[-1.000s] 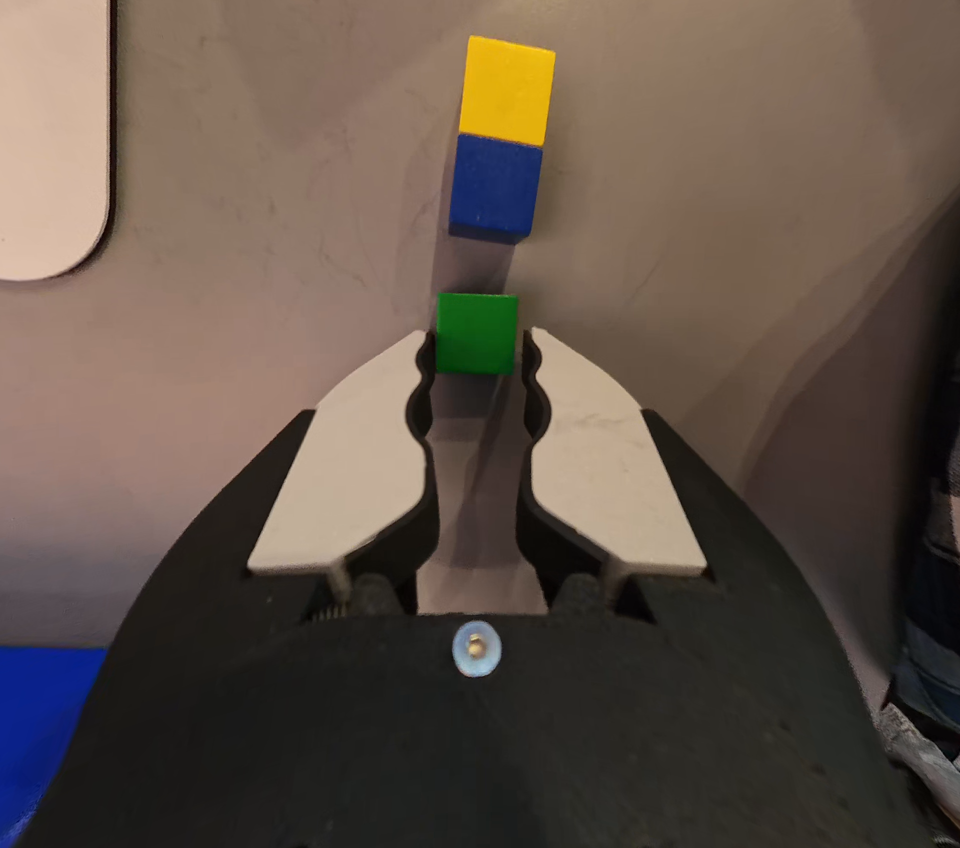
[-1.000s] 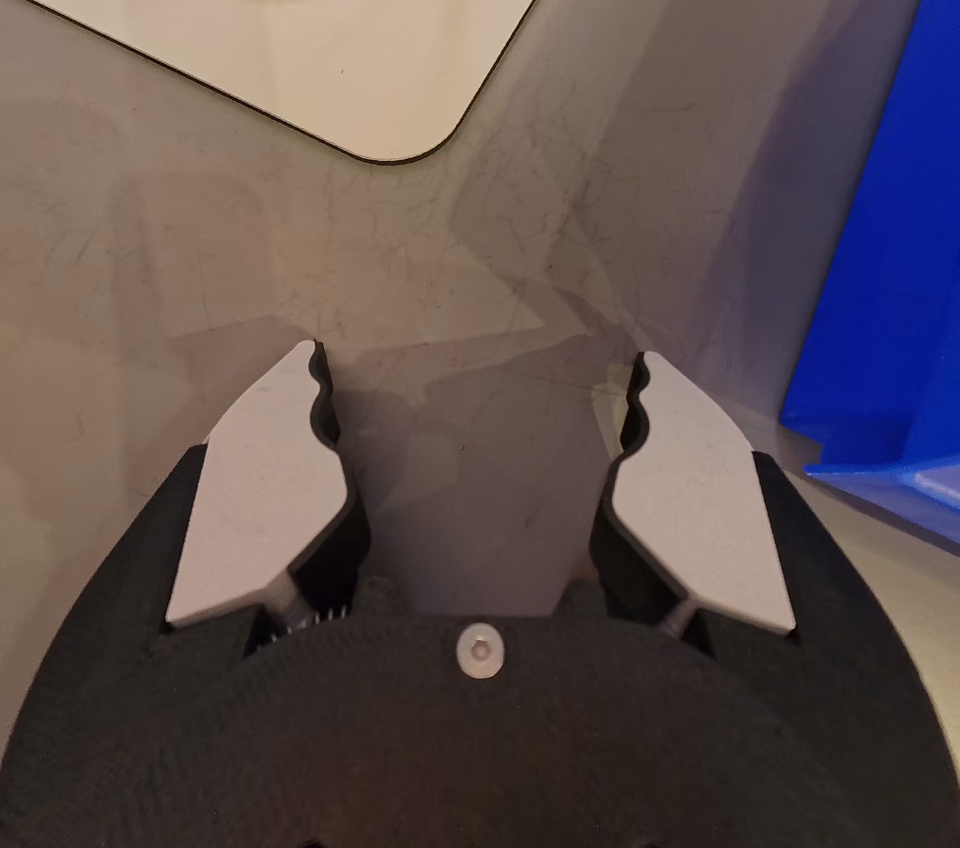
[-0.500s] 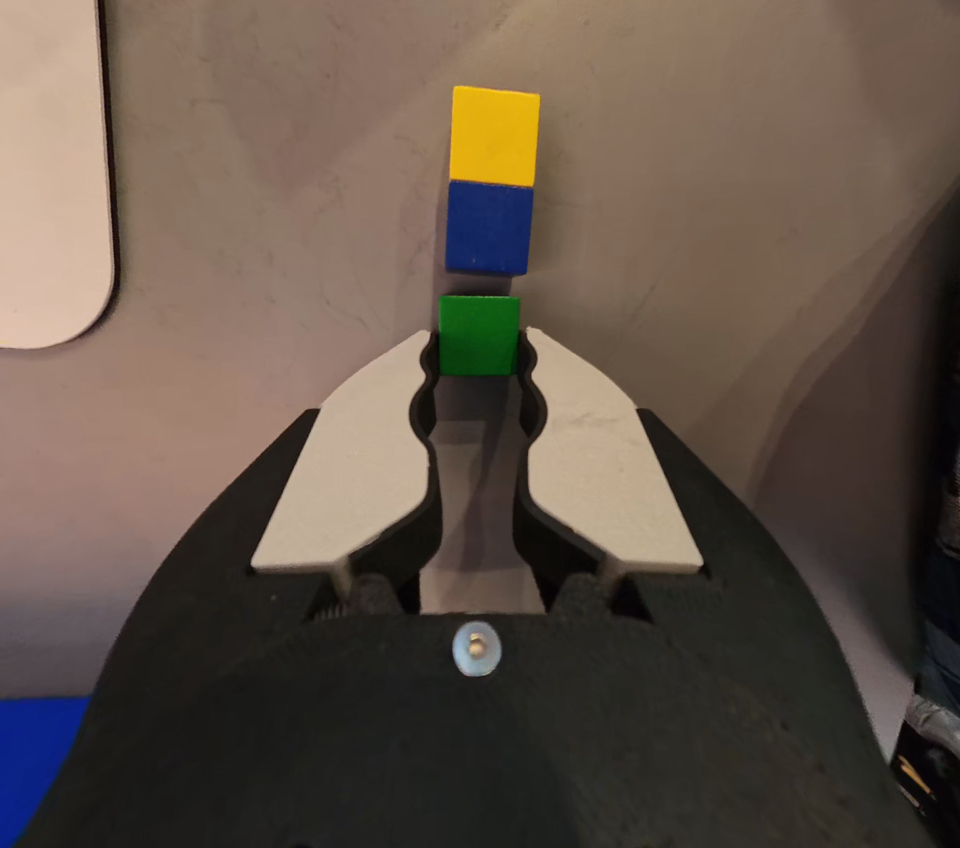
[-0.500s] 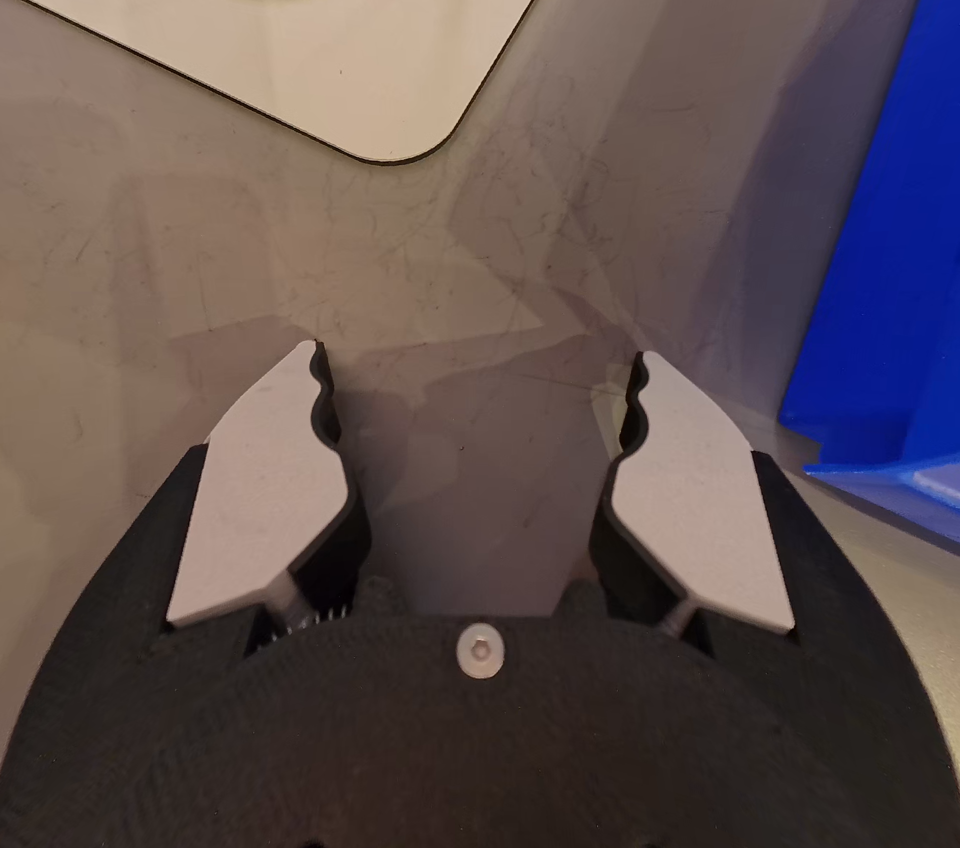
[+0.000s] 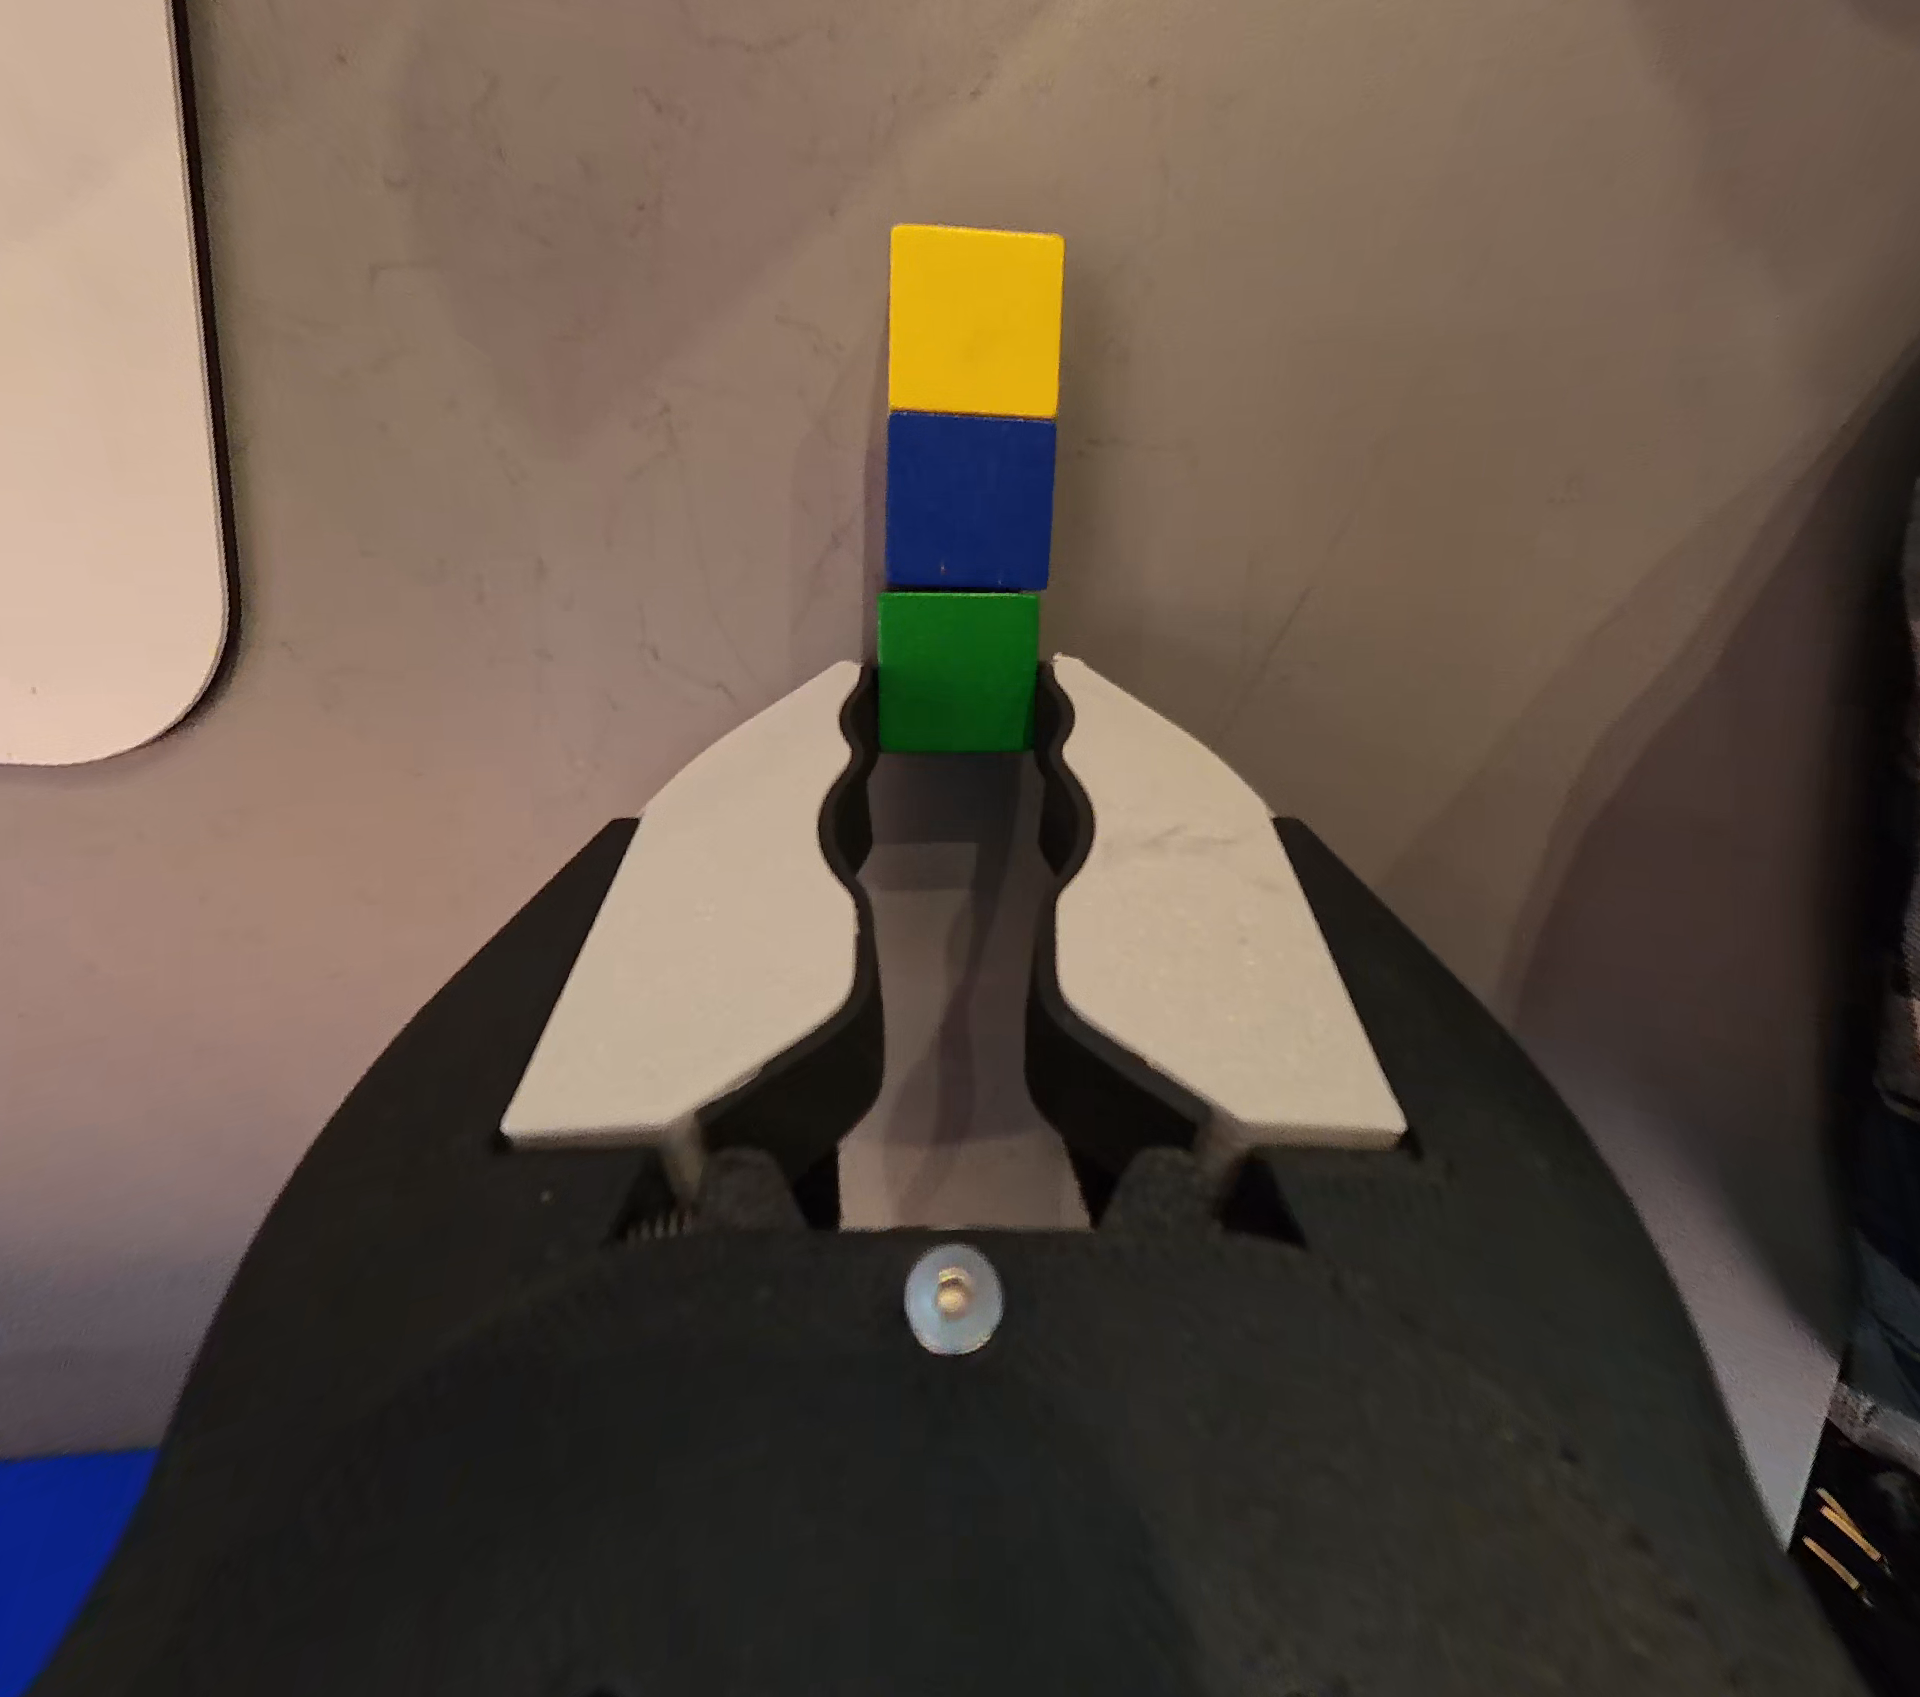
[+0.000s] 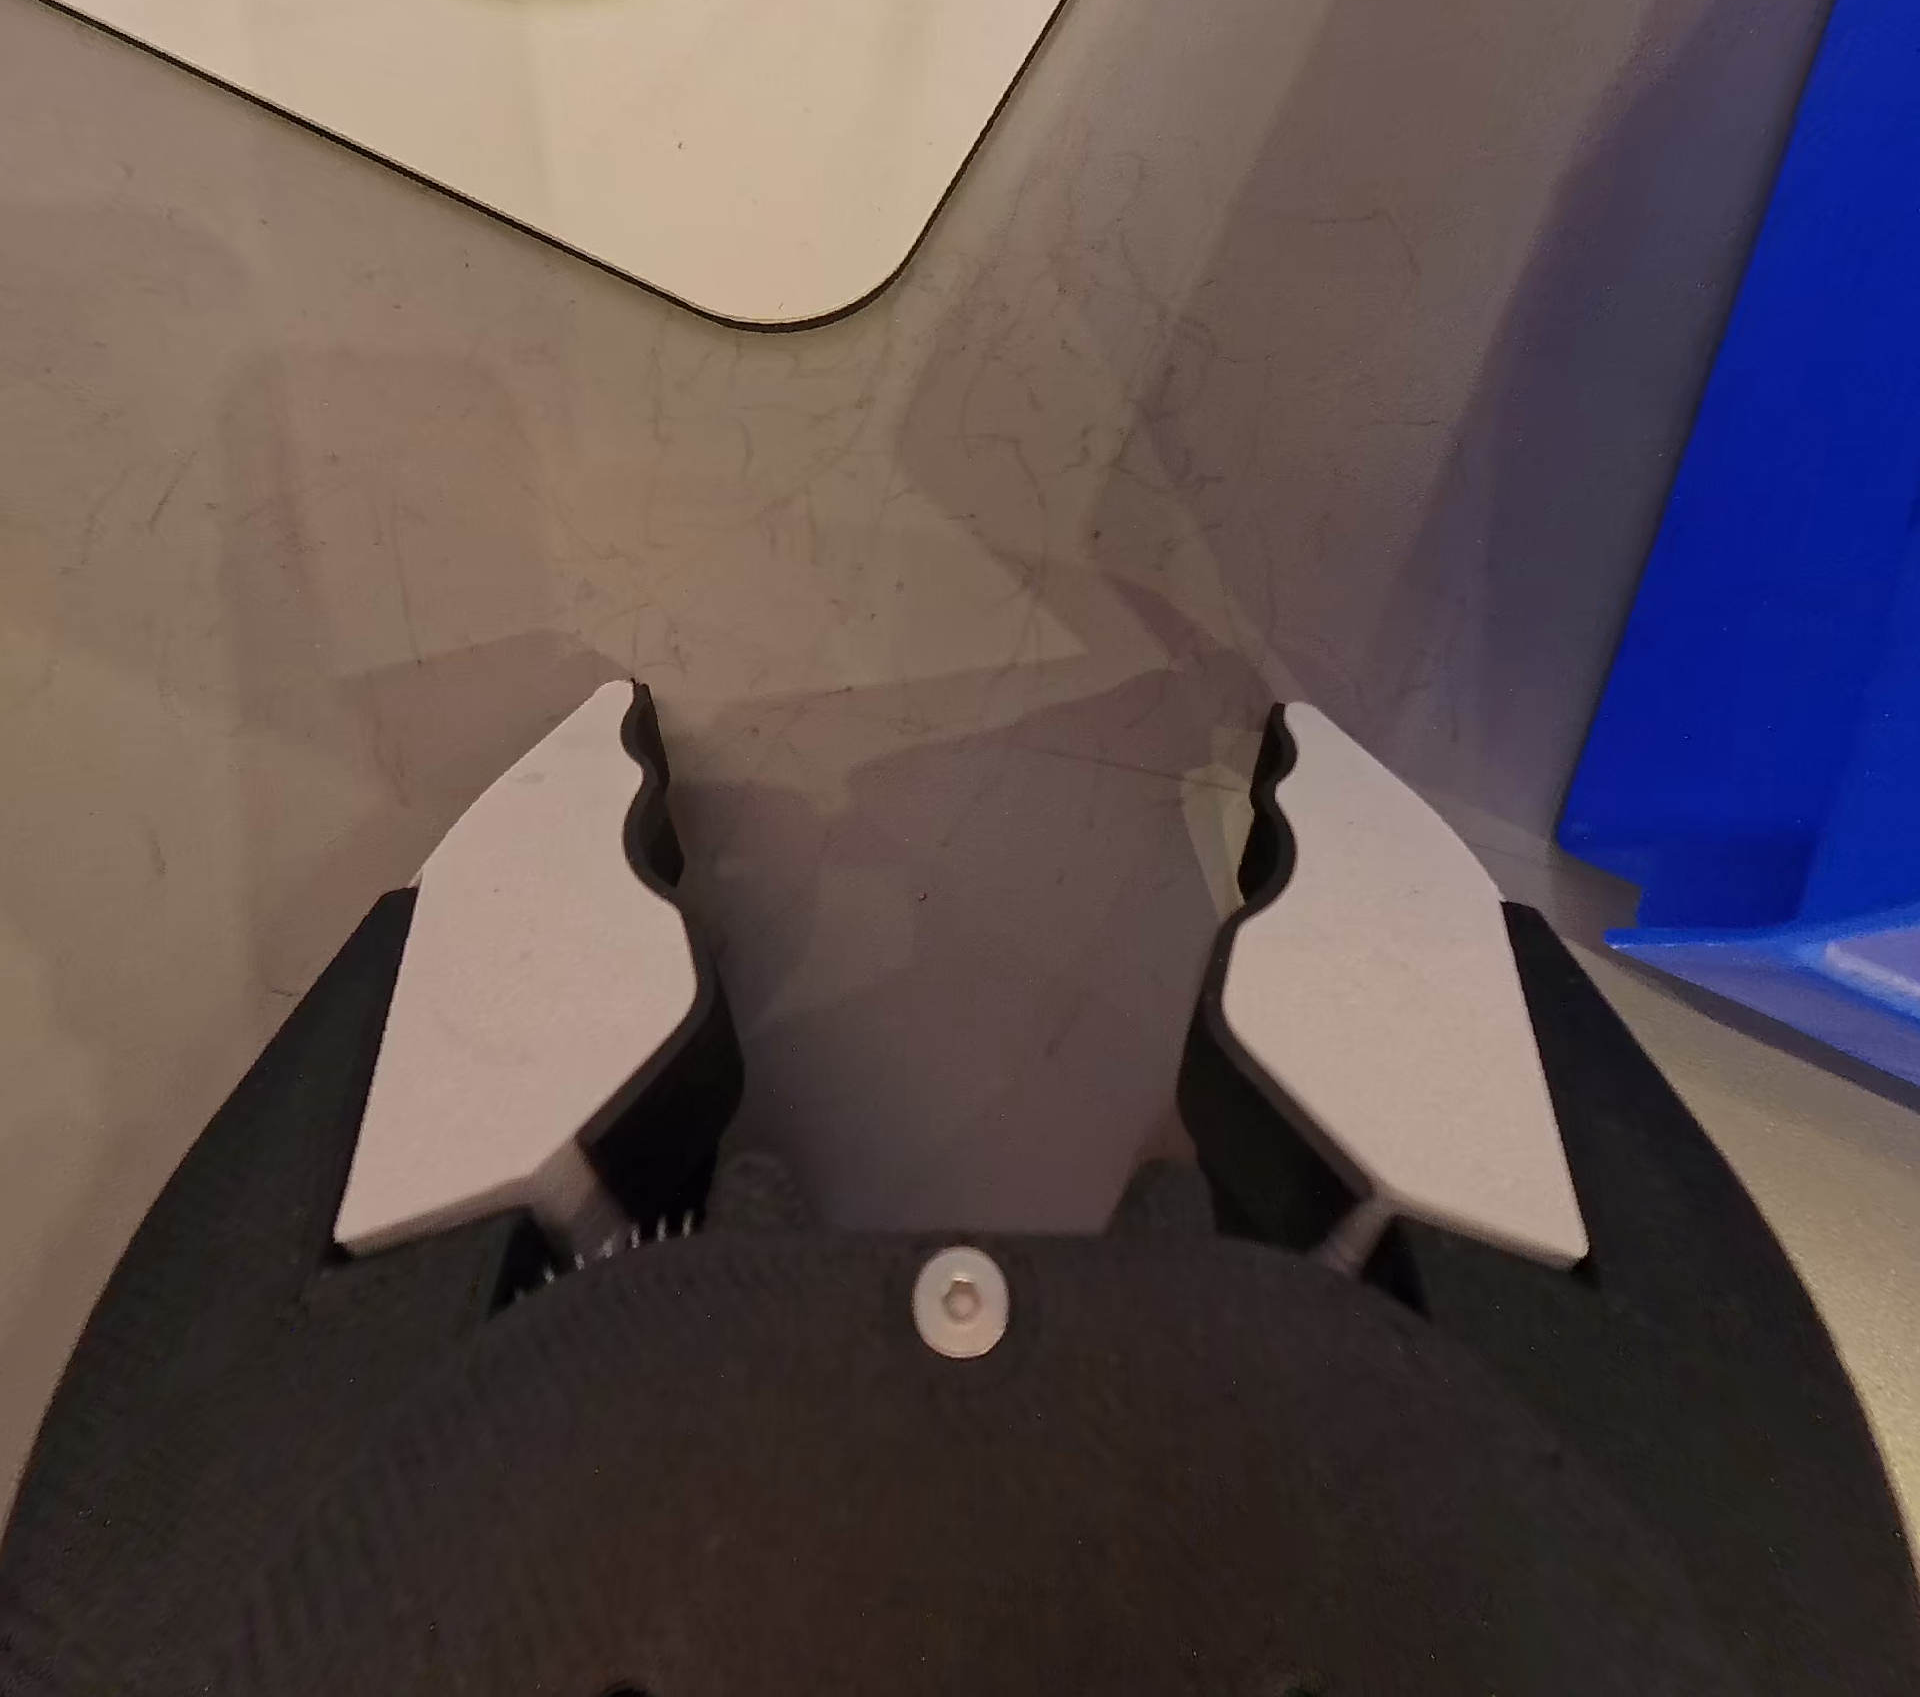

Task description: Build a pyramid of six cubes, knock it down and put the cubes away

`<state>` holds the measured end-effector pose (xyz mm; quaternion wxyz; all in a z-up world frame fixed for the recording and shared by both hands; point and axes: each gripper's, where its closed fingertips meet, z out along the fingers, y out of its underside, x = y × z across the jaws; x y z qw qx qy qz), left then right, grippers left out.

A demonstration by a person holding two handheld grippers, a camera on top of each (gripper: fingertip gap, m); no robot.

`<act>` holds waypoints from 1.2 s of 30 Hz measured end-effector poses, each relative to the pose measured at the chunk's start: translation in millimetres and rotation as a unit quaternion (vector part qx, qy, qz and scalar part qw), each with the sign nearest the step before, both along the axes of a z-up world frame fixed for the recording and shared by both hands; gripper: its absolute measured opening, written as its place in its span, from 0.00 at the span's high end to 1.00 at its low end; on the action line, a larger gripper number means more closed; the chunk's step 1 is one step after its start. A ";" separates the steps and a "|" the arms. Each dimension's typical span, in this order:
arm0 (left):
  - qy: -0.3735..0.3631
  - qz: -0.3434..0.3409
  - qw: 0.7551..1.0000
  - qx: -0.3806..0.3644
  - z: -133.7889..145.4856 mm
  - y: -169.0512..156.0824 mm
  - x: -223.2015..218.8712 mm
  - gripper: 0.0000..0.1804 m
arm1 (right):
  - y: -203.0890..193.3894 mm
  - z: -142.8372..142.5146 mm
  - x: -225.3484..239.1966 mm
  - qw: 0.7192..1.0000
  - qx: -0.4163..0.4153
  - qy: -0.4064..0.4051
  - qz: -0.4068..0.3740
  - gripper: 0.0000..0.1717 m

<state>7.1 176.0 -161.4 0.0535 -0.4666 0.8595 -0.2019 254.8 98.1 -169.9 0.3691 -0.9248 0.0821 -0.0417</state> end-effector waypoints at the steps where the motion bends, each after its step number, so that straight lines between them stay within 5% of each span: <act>1: 0.001 -0.002 1.000 -0.001 0.0 -0.6 -0.1 0.85 | 0.0 0.0 0.0 1.000 0.000 0.000 0.000 0.37; 10: 0.005 -0.004 1.000 -0.005 -1.4 -2.4 -0.5 0.84 | 0.1 0.1 0.1 1.000 0.000 0.000 0.000 0.37; 13: 0.003 0.008 1.000 -0.008 -0.3 -0.4 -0.9 0.73 | 0.2 0.1 0.0 1.000 0.000 0.000 0.000 0.37; 22: -0.057 0.061 0.996 -0.018 54.2 31.2 -11.4 0.68 | 0.5 0.0 0.0 1.000 0.000 0.000 0.000 0.37; 28: -0.110 0.135 0.985 0.022 100.0 96.7 -27.0 0.73 | 0.6 0.0 -0.2 1.000 0.000 0.001 0.000 0.37; 36: -0.120 0.234 0.959 0.109 125.4 214.9 -55.3 0.70 | 0.5 0.0 -0.5 1.000 0.000 0.001 0.001 0.37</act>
